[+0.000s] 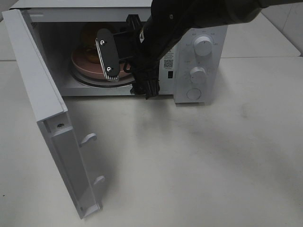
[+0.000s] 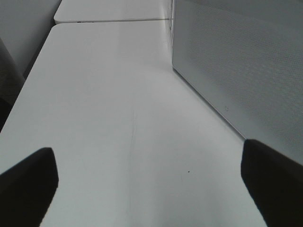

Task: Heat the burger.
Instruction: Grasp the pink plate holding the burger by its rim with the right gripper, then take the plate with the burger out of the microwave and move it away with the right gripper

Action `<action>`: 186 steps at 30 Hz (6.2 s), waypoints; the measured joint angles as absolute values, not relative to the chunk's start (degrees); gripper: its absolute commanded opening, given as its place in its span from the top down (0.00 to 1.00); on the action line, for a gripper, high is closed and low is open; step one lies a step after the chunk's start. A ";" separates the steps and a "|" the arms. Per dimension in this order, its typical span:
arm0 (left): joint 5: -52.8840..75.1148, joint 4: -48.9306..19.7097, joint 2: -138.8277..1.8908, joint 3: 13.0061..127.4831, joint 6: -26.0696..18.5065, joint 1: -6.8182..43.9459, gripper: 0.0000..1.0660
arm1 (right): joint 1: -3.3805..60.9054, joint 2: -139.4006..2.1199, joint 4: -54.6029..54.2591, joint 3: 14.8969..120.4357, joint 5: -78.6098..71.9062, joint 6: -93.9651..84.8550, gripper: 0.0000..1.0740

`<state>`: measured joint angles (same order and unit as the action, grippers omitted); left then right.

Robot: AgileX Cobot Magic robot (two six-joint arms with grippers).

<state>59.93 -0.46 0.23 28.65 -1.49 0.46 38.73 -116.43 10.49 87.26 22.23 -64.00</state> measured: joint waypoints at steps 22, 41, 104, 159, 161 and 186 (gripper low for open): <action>59.93 -0.46 0.23 28.65 -1.49 0.46 0.05 | 38.73 -130.69 10.31 103.02 22.92 -64.00 0.19; 59.93 -0.46 0.23 28.65 -1.49 0.46 0.05 | 38.50 -141.46 8.25 118.26 29.74 -61.42 0.33; 59.93 -0.46 0.23 28.65 -1.49 0.46 0.05 | 41.25 -123.30 5.16 91.21 26.99 -73.57 1.00; 59.93 -0.46 0.23 28.65 -1.49 0.46 0.05 | 40.28 -85.14 6.47 48.19 20.68 -81.36 1.00; 59.93 -0.46 0.23 28.65 -1.49 0.46 0.05 | 40.28 -83.42 6.47 46.24 20.68 -81.36 1.00; 59.93 -0.46 0.23 28.65 -1.49 0.46 0.05 | 40.28 -58.61 6.47 29.97 19.71 -75.34 1.00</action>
